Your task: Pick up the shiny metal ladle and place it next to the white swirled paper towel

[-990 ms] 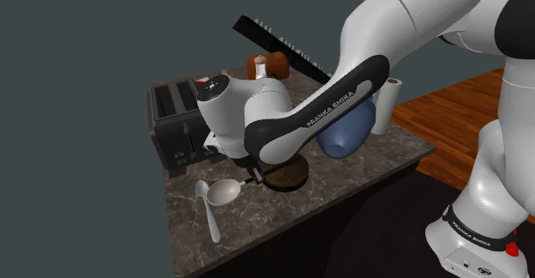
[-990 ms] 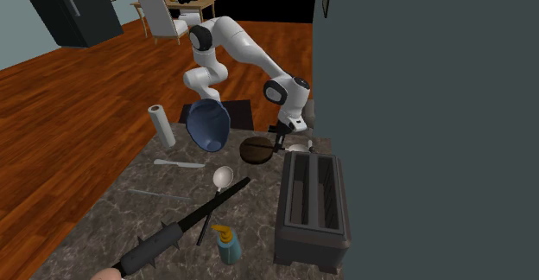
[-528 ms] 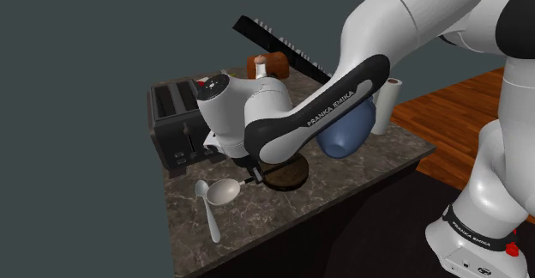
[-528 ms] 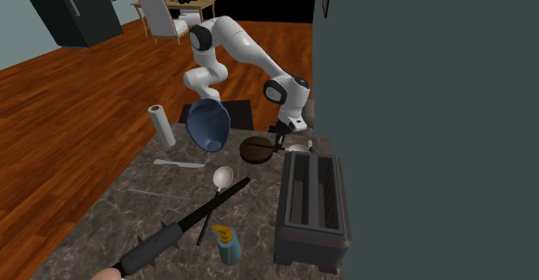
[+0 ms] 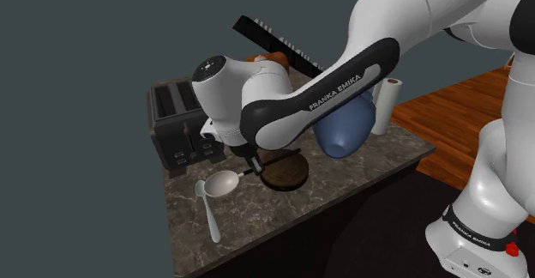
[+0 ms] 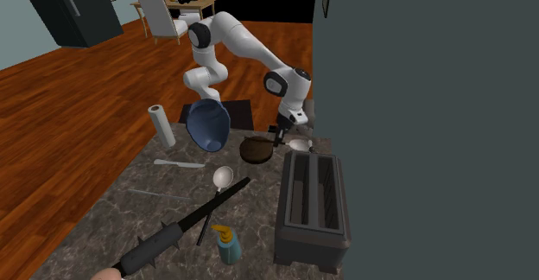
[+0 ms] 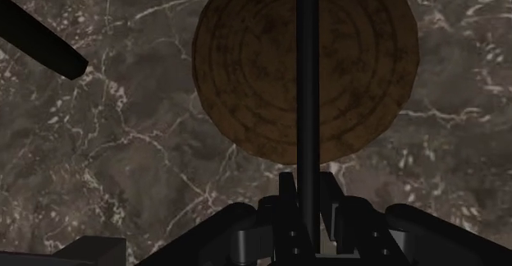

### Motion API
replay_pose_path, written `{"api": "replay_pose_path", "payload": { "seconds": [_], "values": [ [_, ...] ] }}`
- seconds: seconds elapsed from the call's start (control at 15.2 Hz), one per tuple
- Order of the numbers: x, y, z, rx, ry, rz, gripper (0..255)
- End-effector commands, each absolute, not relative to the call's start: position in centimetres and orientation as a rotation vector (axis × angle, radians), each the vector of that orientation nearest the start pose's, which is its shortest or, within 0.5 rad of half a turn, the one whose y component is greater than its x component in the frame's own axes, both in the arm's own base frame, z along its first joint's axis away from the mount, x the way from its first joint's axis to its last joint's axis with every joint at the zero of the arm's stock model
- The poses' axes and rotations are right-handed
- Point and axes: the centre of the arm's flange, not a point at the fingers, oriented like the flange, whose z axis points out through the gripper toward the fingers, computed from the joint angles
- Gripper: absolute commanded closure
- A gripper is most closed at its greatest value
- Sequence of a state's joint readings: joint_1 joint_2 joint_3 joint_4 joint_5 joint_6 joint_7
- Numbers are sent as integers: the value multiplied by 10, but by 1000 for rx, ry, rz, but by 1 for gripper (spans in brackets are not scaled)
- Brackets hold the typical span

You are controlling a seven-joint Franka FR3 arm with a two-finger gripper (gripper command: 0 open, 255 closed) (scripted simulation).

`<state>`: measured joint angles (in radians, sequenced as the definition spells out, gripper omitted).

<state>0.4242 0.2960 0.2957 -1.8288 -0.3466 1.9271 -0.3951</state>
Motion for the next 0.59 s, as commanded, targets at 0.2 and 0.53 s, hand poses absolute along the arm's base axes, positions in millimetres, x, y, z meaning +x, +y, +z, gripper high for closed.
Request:
{"api": "replay_pose_path", "payload": {
  "seconds": [0.2, 0.53],
  "values": [
    [479, 375, 393, -2734, -1997, 238, 255],
    [479, 375, 419, -2734, -1997, 238, 255]
  ]
}}
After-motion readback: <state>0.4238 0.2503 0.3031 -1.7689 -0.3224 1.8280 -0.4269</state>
